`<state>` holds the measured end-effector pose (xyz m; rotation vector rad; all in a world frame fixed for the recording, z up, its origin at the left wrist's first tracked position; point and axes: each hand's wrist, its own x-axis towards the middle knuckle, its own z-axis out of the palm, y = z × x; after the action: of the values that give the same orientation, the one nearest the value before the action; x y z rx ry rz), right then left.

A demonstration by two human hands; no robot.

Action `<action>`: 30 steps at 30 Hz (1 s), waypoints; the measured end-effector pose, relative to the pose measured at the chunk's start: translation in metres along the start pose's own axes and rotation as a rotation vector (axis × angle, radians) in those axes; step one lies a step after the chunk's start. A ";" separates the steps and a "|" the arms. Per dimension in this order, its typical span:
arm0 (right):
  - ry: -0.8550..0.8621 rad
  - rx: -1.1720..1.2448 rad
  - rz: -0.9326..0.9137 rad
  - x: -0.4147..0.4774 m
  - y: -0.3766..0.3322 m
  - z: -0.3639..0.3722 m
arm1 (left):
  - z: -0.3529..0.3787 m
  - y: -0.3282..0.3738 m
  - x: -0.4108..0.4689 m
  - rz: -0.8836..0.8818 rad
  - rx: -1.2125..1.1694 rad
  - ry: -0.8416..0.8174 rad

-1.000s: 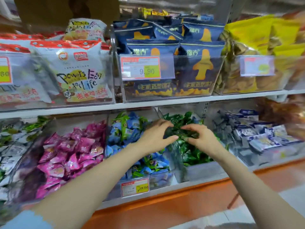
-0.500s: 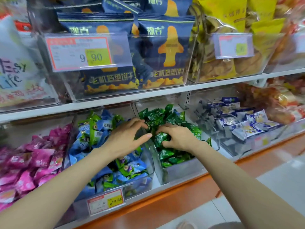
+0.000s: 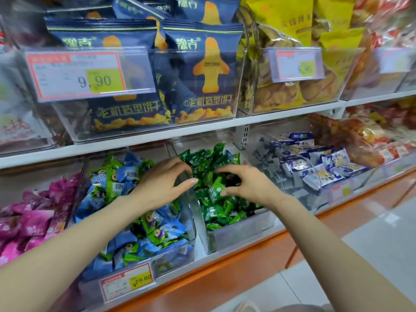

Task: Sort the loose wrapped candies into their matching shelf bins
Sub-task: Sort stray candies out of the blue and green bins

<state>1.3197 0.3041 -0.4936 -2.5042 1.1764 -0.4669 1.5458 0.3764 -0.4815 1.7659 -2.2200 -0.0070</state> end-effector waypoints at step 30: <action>0.440 0.198 0.174 -0.017 0.052 -0.002 | 0.055 0.038 0.173 -0.184 -0.749 0.226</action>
<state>1.2738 0.2857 -0.5165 -2.1675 1.4076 -1.0671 1.4626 0.2106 -0.4866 1.4360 -1.5810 -0.5699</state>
